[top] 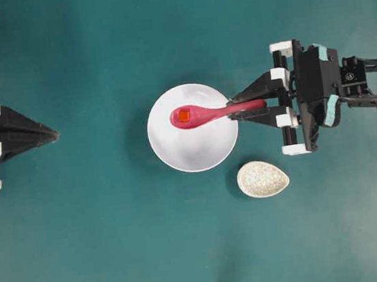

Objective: Grip the spoon and scoop the red block from the bowl with right arm.
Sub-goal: 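Hold the loaded spoon raised above the white bowl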

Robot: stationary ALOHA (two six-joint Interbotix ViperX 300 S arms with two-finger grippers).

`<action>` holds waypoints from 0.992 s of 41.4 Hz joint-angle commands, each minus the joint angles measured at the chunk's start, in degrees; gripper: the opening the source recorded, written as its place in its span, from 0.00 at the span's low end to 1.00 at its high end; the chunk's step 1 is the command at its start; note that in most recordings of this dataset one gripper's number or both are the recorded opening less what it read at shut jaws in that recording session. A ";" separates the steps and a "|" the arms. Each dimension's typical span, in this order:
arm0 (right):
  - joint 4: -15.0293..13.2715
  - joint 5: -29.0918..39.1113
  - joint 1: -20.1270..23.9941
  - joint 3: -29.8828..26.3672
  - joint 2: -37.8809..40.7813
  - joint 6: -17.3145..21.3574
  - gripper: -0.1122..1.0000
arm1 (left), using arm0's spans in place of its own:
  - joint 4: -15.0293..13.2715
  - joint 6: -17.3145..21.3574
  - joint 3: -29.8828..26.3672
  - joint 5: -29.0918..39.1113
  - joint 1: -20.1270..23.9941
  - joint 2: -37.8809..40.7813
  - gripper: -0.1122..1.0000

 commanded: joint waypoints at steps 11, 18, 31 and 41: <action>-0.09 2.02 -0.79 -3.69 -0.88 0.09 0.32 | 0.09 1.23 -1.32 -0.35 -0.44 0.18 0.10; -0.09 2.11 -0.79 -4.22 -0.88 0.09 0.32 | 0.09 1.58 -1.23 -0.35 -0.44 0.18 0.10; 0.18 2.11 -0.88 -4.22 -1.85 0.53 0.32 | 0.18 1.49 -1.05 -0.70 -0.44 0.53 0.10; 0.53 2.11 -0.79 -3.69 -3.34 0.97 0.32 | 0.09 1.41 -1.05 -0.79 -0.44 0.09 0.10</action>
